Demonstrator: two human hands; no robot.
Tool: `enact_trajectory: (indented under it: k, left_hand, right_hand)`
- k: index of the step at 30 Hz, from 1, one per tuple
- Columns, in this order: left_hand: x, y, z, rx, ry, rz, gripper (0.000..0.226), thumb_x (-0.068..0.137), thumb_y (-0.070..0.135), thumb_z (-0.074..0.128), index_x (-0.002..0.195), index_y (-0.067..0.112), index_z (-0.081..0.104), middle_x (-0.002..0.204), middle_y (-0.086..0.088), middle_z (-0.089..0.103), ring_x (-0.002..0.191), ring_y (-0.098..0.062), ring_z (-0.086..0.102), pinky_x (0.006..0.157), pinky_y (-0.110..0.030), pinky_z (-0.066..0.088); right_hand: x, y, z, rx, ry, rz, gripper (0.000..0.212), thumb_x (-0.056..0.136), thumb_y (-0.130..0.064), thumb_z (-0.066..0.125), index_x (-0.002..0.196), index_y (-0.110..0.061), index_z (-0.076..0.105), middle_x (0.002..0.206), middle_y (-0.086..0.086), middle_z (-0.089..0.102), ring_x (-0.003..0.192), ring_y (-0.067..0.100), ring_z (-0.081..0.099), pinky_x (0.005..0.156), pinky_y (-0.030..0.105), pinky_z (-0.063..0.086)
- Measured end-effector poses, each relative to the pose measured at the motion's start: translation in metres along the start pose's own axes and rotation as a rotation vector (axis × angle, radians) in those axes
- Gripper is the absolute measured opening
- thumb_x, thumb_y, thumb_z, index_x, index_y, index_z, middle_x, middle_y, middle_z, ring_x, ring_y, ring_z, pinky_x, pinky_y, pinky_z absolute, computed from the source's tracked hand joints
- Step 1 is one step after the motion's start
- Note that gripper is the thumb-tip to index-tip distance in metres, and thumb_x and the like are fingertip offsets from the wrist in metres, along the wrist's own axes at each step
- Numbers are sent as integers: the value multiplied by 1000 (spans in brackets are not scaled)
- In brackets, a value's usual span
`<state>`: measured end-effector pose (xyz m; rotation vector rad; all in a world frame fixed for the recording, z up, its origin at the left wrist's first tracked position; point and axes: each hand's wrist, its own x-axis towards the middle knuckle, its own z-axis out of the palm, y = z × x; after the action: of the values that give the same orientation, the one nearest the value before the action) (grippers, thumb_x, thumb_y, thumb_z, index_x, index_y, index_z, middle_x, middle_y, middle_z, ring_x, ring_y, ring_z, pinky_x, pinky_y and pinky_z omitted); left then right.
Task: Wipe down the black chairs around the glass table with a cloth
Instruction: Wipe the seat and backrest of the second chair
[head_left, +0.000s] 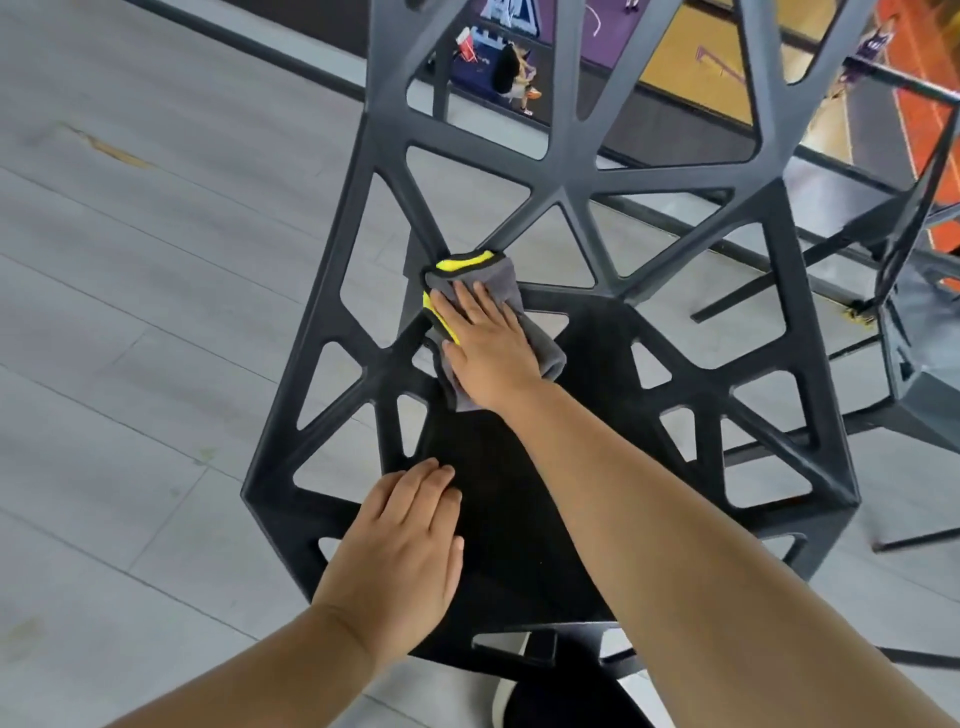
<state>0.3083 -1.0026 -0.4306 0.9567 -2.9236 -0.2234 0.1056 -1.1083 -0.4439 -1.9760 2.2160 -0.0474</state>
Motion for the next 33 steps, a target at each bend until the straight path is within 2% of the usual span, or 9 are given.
enact_trajectory:
  k: [5,11,17,20,23,26,29,31,33]
  left_hand:
    - [-1,0,1,-1,1,-16,45,89,30,36,107,4,68,117,-14,62,115,-29,55,99,-41,33]
    - [0,1,0,-8,20,-31,45,88,30,35,106,6,68,115,-12,63,113,-28,56,97,-42,45]
    - [-2,-1,2,-14,40,-29,44,88,31,35,107,7,67,115,-11,62,114,-27,54,99,-41,42]
    - [-1,-2,2,-4,49,-20,44,88,32,36,109,6,66,117,-11,61,116,-27,53,99,-41,41]
    - [-2,-3,1,-14,77,-12,45,89,32,35,110,6,65,116,-11,61,115,-27,53,99,-41,42]
    - [-6,-4,-1,-47,138,3,43,88,30,35,108,8,66,111,-9,63,111,-25,56,96,-40,47]
    - [-9,-4,3,-78,222,33,32,85,25,41,99,13,67,97,-4,62,97,-23,57,89,-36,48]
    - [-11,-5,4,-93,253,50,15,80,20,55,90,16,66,88,-2,61,87,-22,56,82,-34,47]
    - [-12,-6,3,-113,238,53,12,70,17,70,80,19,64,79,1,58,78,-20,56,73,-32,49]
  right_hand:
    - [-1,21,-2,-18,44,12,54,100,-24,34,150,-32,16,159,-6,11,147,15,3,119,36,5]
    - [-34,110,-27,-133,16,241,55,97,-21,38,149,-33,24,157,-11,17,146,10,7,119,35,9]
    - [-37,84,-19,-67,99,367,59,94,-17,48,149,-27,28,158,-4,18,146,18,7,117,41,6]
    - [-38,69,-20,-39,137,453,60,91,-14,54,146,-25,34,154,2,27,143,24,17,116,44,15]
    - [-49,46,-24,-77,129,542,56,89,-11,52,141,-26,40,139,4,44,128,29,37,91,42,42]
    - [-62,21,-26,-68,126,510,52,92,-12,46,138,-37,44,123,3,57,110,29,51,70,33,39]
    - [-51,1,-42,251,205,565,50,91,-11,45,128,-43,55,113,-2,65,101,25,59,73,29,45]
    - [-33,-11,-52,449,310,537,49,88,-11,46,128,-38,56,116,-2,65,105,24,59,81,31,49]
    - [-13,-27,-54,514,174,421,49,92,-23,49,139,-33,43,137,4,51,125,29,47,99,39,43]
